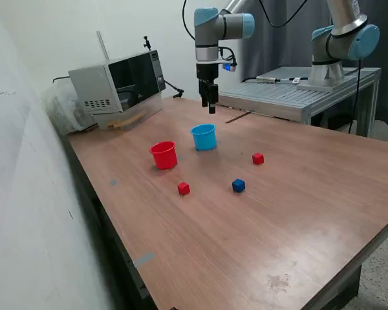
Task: Place red objects in the red bin, and blue objects in the blue bin.
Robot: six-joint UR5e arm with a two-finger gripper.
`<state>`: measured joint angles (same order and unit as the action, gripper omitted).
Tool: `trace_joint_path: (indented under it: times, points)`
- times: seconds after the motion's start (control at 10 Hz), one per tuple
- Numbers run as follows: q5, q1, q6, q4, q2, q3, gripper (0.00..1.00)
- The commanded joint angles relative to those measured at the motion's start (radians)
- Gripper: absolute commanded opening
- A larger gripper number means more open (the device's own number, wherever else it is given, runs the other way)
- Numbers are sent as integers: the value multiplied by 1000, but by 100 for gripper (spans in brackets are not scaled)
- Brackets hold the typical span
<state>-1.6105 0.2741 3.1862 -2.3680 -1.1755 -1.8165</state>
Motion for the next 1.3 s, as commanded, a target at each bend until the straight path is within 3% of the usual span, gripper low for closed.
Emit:
trace_joint_path:
  times: [0.0,0.3,0.6,0.8,1.2]
  points:
    - [-2,-35,-26,3,-27,-15,100]
    - [-3,-241,-26,67,-145,-27,100]
    - [-6,-413,-16,87,-171,-14,100]
    - [1,-484,15,95,-132,79,100]
    - [-2,-483,15,101,130,345,100]
